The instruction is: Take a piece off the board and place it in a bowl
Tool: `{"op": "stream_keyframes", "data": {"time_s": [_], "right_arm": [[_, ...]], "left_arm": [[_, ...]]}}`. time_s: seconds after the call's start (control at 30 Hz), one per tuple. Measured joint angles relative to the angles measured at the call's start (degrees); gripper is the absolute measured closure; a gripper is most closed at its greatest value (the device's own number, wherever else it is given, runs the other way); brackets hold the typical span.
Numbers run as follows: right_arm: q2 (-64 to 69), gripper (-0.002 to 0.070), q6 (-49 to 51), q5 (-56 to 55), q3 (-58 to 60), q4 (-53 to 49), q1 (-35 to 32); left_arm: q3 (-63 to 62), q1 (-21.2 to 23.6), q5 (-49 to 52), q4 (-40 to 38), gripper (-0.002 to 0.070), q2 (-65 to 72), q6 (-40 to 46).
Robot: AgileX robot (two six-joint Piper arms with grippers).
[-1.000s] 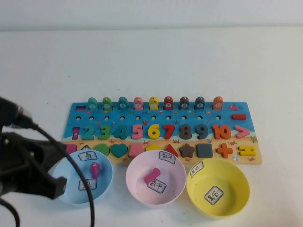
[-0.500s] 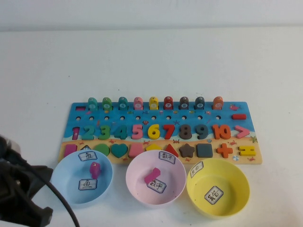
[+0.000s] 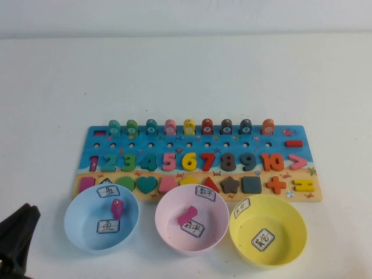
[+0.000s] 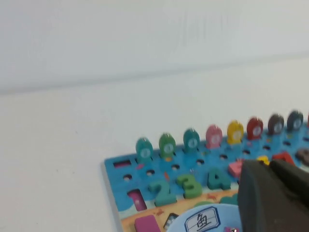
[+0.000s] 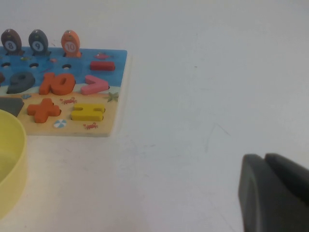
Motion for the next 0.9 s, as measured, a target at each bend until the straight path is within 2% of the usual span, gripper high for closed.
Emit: {"op": "stream_keyframes", "data": {"time_s": [0.1, 0.2, 0.43, 0.73, 0.9], "right_arm": [[0.0, 0.0694, 0.0, 0.0, 0.0, 0.0, 0.0], [0.0, 0.0694, 0.0, 0.0, 0.0, 0.0, 0.0], [0.0, 0.0694, 0.0, 0.0, 0.0, 0.0, 0.0], [0.0, 0.0694, 0.0, 0.0, 0.0, 0.0, 0.0], [0.0, 0.0694, 0.0, 0.0, 0.0, 0.0, 0.0]], "left_arm": [[1.8, 1.6, 2.6, -0.1, 0.0678, -6.7, -0.4], [1.9, 5.8, 8.7, 0.5, 0.0678, -11.7, -0.5], [2.0, 15.3, 20.8, 8.8, 0.0678, -20.8, -7.4], [2.0, 17.0, 34.8, 9.9, 0.0678, -25.8, -8.9], [2.0, 17.0, 37.4, 8.7, 0.0678, -25.8, -8.9]]}}
